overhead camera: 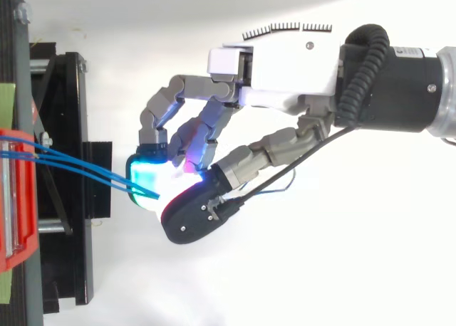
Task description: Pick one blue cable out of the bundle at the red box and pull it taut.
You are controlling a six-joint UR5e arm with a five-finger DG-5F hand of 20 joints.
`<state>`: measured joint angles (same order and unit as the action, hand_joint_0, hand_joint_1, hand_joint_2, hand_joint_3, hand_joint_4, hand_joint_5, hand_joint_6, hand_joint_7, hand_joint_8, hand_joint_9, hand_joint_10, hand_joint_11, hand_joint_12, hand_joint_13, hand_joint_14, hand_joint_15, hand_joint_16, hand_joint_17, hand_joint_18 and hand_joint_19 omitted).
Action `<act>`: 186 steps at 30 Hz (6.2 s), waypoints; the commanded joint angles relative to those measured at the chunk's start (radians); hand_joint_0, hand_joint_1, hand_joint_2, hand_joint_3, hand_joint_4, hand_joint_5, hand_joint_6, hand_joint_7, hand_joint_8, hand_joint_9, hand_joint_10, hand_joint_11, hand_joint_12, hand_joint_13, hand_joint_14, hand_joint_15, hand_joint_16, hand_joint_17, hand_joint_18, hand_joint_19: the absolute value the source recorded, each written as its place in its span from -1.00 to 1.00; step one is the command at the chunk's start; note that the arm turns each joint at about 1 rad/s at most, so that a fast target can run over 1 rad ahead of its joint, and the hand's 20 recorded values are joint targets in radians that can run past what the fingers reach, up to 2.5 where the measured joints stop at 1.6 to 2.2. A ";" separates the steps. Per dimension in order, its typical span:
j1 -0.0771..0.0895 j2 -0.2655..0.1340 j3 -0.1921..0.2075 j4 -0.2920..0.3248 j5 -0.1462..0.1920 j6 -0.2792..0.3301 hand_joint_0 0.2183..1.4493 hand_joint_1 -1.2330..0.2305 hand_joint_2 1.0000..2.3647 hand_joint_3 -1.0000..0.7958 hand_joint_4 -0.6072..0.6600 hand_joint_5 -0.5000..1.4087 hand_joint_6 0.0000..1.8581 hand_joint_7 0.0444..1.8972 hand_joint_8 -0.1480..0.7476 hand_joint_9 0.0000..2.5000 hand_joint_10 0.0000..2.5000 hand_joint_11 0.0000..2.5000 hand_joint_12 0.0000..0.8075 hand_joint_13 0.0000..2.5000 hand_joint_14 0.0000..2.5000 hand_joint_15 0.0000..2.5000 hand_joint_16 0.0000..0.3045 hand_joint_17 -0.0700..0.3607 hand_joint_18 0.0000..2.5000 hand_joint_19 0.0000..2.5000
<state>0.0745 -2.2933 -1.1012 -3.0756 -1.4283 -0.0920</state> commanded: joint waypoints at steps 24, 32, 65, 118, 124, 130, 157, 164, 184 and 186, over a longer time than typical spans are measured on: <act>0.002 0.000 0.000 0.000 0.000 0.002 -0.33 -0.40 -0.98 -0.07 0.04 -0.67 -0.03 -0.21 0.17 -0.28 -1.00 -0.15 -0.08 -0.53 -0.99 -0.77 -0.67 -0.15 -0.56 -0.75; 0.002 0.000 0.001 0.000 -0.001 0.003 -0.36 -0.42 -0.98 -0.19 0.08 -0.67 -0.01 -0.23 0.15 -0.30 -1.00 -0.15 -0.10 -0.54 -0.99 -0.77 -0.68 -0.16 -0.57 -0.74; 0.015 0.000 0.000 -0.002 -0.006 0.175 -0.26 -0.43 -1.00 -0.44 0.00 -0.64 0.01 -0.13 0.14 -0.24 -1.00 -0.13 -0.12 -0.50 -0.99 -0.79 -0.69 -0.18 -0.53 -0.78; 0.016 0.000 -0.002 -0.008 -0.026 0.272 -0.38 -0.28 -0.99 -0.37 -0.13 -0.64 -0.03 -0.11 0.06 -0.24 -1.00 -0.15 -0.12 -0.52 -0.99 -0.77 -0.68 -0.17 -0.58 -0.73; 0.016 0.000 0.000 -0.008 -0.026 0.272 -0.40 -0.20 -0.99 -0.31 -0.15 -0.63 -0.06 -0.11 0.05 -0.23 -1.00 -0.17 -0.11 -0.53 -0.99 -0.76 -0.68 -0.17 -0.60 -0.72; 0.016 -0.002 -0.002 -0.006 -0.026 0.270 -0.40 -0.20 -0.98 -0.25 -0.13 -0.63 -0.07 -0.11 0.05 -0.23 -0.99 -0.17 -0.11 -0.53 -0.99 -0.76 -0.68 -0.17 -0.61 -0.73; 0.016 0.000 0.000 -0.006 -0.027 0.258 -0.42 -0.12 -0.99 -0.16 -0.01 -0.63 -0.05 -0.13 0.14 -0.21 -1.00 -0.18 -0.01 -0.51 -0.99 -0.77 -0.64 -0.10 -0.58 -0.73; 0.018 0.000 -0.002 -0.006 -0.027 0.258 -0.42 -0.07 -0.99 -0.17 -0.01 -0.63 -0.05 -0.14 0.15 -0.21 -1.00 -0.19 -0.01 -0.51 -0.99 -0.76 -0.63 -0.09 -0.59 -0.72; 0.016 0.000 0.000 -0.005 -0.027 0.256 -0.43 0.11 -0.99 -0.20 0.00 -0.63 -0.09 -0.13 0.14 -0.22 -0.99 -0.20 -0.02 -0.53 -0.99 -0.76 -0.64 -0.10 -0.63 -0.70; 0.018 -0.002 -0.002 -0.005 -0.027 0.256 -0.45 0.12 -0.99 -0.22 0.00 -0.63 -0.10 -0.12 0.16 -0.22 -1.00 -0.19 -0.02 -0.53 -0.99 -0.76 -0.63 -0.09 -0.63 -0.71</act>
<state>0.0908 -2.2938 -1.1025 -3.0813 -1.4557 0.1643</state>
